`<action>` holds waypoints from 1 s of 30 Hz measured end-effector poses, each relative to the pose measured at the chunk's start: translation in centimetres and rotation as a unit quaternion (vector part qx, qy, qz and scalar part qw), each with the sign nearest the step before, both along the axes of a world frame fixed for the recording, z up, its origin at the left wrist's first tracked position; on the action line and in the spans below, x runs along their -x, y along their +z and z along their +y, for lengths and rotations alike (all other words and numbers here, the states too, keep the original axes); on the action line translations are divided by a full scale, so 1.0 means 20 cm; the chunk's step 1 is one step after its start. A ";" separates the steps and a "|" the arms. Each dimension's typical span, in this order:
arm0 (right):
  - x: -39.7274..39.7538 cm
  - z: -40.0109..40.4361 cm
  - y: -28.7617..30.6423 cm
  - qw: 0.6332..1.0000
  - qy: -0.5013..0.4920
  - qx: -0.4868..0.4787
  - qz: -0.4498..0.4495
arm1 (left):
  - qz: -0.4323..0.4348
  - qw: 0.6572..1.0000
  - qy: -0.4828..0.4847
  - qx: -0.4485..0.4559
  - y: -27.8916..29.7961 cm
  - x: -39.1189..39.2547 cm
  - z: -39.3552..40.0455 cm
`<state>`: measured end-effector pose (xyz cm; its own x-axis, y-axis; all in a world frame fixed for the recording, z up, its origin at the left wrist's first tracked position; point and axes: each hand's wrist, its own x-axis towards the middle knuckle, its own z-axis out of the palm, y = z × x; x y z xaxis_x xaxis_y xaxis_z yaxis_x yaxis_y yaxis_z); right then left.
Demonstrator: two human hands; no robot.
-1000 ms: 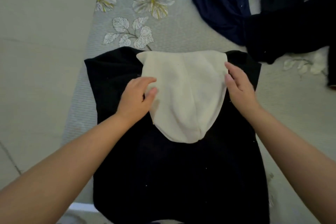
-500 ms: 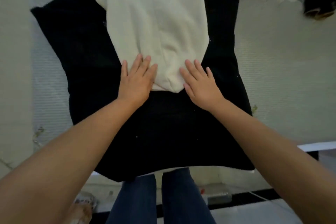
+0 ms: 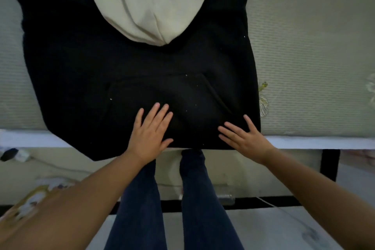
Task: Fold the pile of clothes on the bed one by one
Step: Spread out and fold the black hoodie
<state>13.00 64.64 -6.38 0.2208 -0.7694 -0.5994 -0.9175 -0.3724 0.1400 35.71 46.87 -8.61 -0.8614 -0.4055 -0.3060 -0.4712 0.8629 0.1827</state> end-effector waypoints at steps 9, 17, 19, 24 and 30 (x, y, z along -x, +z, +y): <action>0.04 0.01 -0.04 0.999 -0.008 0.027 -0.044 | -0.059 0.993 0.105 -0.016 -0.06 0.01 0.18; 0.18 -0.14 0.17 0.935 -0.236 -0.109 -0.242 | -0.109 0.976 0.184 -0.032 -0.10 0.13 0.50; 0.23 -0.25 0.24 0.913 -0.261 -0.155 -0.272 | -0.088 0.973 0.208 -0.036 -0.11 0.15 0.50; 0.29 -0.44 0.37 0.866 -0.328 -0.254 -0.281 | 0.015 0.980 0.199 0.024 -0.06 0.16 0.42; 0.28 -0.48 0.40 0.893 -0.313 -0.234 -0.222 | 0.090 0.979 0.184 0.003 0.07 0.16 0.33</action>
